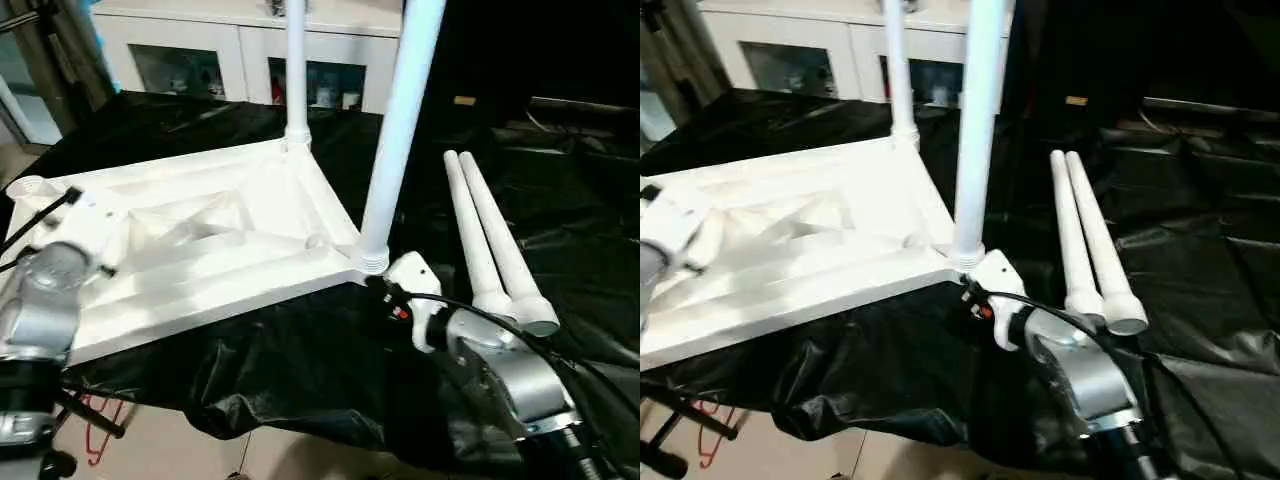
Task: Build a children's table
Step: Rotate leg to tighten, then rotate table base
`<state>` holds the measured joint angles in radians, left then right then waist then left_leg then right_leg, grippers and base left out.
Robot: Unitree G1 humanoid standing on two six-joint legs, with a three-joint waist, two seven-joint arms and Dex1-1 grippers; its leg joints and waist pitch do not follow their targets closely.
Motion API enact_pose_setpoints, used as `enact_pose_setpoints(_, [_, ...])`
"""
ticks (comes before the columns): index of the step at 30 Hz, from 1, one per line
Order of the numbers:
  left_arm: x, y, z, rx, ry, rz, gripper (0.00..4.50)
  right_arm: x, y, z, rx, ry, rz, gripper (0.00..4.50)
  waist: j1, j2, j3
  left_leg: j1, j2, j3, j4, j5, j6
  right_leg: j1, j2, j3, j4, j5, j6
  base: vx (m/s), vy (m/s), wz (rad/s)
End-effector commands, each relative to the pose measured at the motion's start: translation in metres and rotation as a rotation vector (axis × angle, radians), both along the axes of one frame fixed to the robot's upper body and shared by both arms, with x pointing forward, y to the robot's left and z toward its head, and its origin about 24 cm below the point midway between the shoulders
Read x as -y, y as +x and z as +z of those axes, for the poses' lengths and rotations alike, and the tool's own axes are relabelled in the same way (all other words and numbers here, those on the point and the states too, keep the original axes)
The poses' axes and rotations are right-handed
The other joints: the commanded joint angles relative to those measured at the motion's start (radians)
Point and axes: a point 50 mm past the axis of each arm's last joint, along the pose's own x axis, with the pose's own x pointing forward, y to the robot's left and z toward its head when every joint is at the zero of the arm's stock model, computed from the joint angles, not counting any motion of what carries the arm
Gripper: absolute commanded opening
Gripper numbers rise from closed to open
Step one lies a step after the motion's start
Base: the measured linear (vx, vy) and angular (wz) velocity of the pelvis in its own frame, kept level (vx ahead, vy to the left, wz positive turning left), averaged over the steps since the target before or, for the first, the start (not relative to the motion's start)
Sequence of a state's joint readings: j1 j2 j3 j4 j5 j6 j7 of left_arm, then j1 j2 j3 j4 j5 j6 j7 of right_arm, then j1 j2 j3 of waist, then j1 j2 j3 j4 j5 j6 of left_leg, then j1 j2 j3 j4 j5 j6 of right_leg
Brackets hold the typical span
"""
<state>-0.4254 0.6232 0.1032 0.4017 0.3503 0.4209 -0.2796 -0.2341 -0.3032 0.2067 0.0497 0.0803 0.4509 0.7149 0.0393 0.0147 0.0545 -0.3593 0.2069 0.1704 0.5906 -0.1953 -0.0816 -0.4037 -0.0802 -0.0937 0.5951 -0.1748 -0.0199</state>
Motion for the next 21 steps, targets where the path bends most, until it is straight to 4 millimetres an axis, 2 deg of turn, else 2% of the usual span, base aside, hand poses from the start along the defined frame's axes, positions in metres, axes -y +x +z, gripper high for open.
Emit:
enact_pose_setpoints(1, [-0.005,-0.004,-0.008,-0.052,-0.011,0.011,0.32,0.005,-0.002,0.005,0.005,-0.009,0.021,3.88,0.000,0.009,-0.063,0.007,0.021,-0.006,-0.071,-0.197,0.030,0.050,-0.052,0.054,-0.062,-0.161,-0.202,0.000,0.000,0.00])
enact_pose_setpoints(3, [-0.006,-0.003,-0.011,-0.065,-0.010,-0.003,0.11,0.005,-0.002,0.005,0.006,-0.007,0.021,3.88,0.003,0.011,-0.063,0.005,0.020,-0.007,-0.071,-0.196,0.032,0.052,-0.055,0.055,-0.062,-0.173,-0.196,0.000,0.000,0.00])
enact_pose_setpoints(6, [-0.003,-0.003,-0.017,-0.131,-0.005,-0.055,0.03,0.004,0.001,0.005,0.013,-0.009,0.019,3.88,0.004,0.011,-0.064,0.005,0.019,-0.007,-0.072,-0.202,0.031,0.051,-0.057,0.056,-0.064,-0.193,-0.189,0.000,0.000,0.00])
enact_pose_setpoints(7, [-0.003,-0.004,-0.018,-0.140,0.007,-0.057,0.03,0.003,0.002,0.004,0.016,-0.011,0.019,3.88,0.003,0.019,-0.064,0.007,0.021,-0.008,-0.072,-0.206,0.026,0.049,-0.056,0.056,-0.065,-0.182,-0.192,0.000,0.000,0.00])
enact_pose_setpoints(8, [-0.002,-0.006,-0.020,-0.159,0.015,-0.060,0.03,0.000,0.004,0.004,0.021,-0.011,0.012,3.88,0.003,0.022,-0.065,0.007,0.021,-0.009,-0.072,-0.209,0.022,0.050,-0.056,0.055,-0.062,-0.171,-0.198,0.000,0.000,0.00])
enact_pose_setpoints(10, [0.001,-0.009,-0.025,-0.190,-0.009,-0.070,0.03,-0.005,0.007,0.003,0.026,-0.007,-0.012,3.88,0.001,0.015,-0.065,0.004,0.021,-0.009,-0.073,-0.206,0.019,0.052,-0.059,0.055,-0.060,-0.167,-0.207,0.000,0.000,0.00])
enact_pose_setpoints(15, [0.007,-0.009,-0.034,-0.247,-0.041,-0.091,0.03,-0.018,0.014,0.002,0.034,0.001,-0.028,3.88,-0.004,0.022,-0.065,0.007,0.019,-0.009,-0.073,-0.210,0.012,0.051,-0.055,0.055,-0.060,-0.157,-0.214,0.000,0.000,0.00])
enact_pose_setpoints(16, [0.008,-0.011,-0.038,-0.282,-0.076,-0.095,0.03,-0.024,0.017,0.001,0.032,0.001,-0.022,3.88,-0.004,0.027,-0.064,0.006,0.019,-0.011,-0.073,-0.216,0.009,0.053,-0.056,0.054,-0.059,-0.159,-0.213,0.000,0.000,0.00])
enact_pose_setpoints(17, [0.008,-0.011,-0.038,-0.291,-0.084,-0.098,0.03,-0.025,0.018,0.001,0.031,0.001,-0.021,3.88,-0.007,0.024,-0.063,0.008,0.019,-0.010,-0.074,-0.232,0.005,0.051,-0.055,0.054,-0.061,-0.170,-0.216,0.000,0.000,0.00])
enact_pose_setpoints(18, [0.009,-0.012,-0.040,-0.312,-0.096,-0.107,0.03,-0.027,0.019,0.000,0.031,0.001,-0.019,3.88,-0.005,0.029,-0.064,0.009,0.019,-0.011,-0.074,-0.238,0.002,0.051,-0.057,0.054,-0.060,-0.175,-0.217,0.000,0.000,0.00])
enact_pose_setpoints(21, [0.022,-0.017,-0.044,-0.384,-0.228,-0.161,0.03,-0.031,0.026,-0.004,0.029,-0.020,-0.019,3.88,-0.006,0.025,-0.063,0.010,0.021,-0.009,-0.076,-0.244,-0.009,0.051,-0.058,0.056,-0.060,-0.183,-0.227,0.000,0.000,0.00])
